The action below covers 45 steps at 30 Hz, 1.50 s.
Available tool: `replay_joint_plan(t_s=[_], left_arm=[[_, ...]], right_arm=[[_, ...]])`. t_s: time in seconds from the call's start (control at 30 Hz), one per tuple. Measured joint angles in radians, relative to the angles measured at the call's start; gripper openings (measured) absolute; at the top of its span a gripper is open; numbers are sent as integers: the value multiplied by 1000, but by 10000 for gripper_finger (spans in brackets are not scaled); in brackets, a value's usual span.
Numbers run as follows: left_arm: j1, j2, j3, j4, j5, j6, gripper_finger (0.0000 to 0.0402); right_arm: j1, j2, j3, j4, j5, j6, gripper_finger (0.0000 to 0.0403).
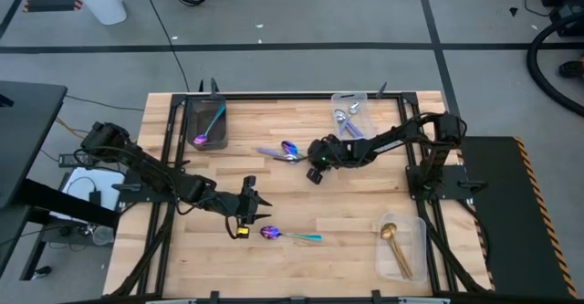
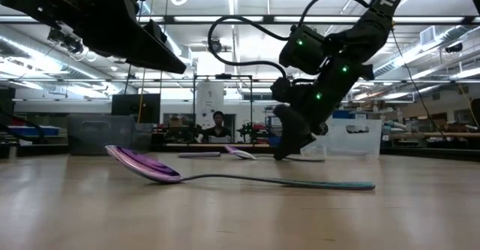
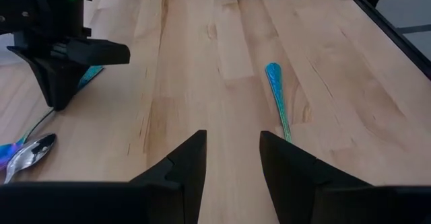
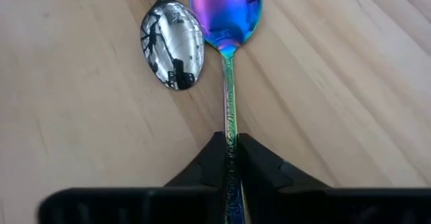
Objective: Sort silverware by color (type)
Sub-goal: Put the blue spoon into the black bin
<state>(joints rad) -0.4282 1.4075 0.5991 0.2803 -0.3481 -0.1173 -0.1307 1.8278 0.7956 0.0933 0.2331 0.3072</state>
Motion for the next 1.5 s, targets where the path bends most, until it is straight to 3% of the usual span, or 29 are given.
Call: replay_joint_plan(t_s=[0.1, 0.57, 1.07, 1.23, 1.5], left_arm=[[0, 0, 0, -4, 0, 5, 146], [6, 0, 0, -10, 0, 26, 146], [6, 0, 0, -23, 0, 25, 146], [6, 0, 0, -23, 0, 26, 146], [6, 0, 0, -7, 0, 26, 146]], right_arm=[[1, 0, 11, -20, -21, 12, 15], [47, -20, 157, -277, -73, 14, 12], [78, -25, 201, -324, -29, 19, 4], [62, -26, 201, -290, -20, 29, 30], [49, -5, 180, -177, -2, -18, 117]])
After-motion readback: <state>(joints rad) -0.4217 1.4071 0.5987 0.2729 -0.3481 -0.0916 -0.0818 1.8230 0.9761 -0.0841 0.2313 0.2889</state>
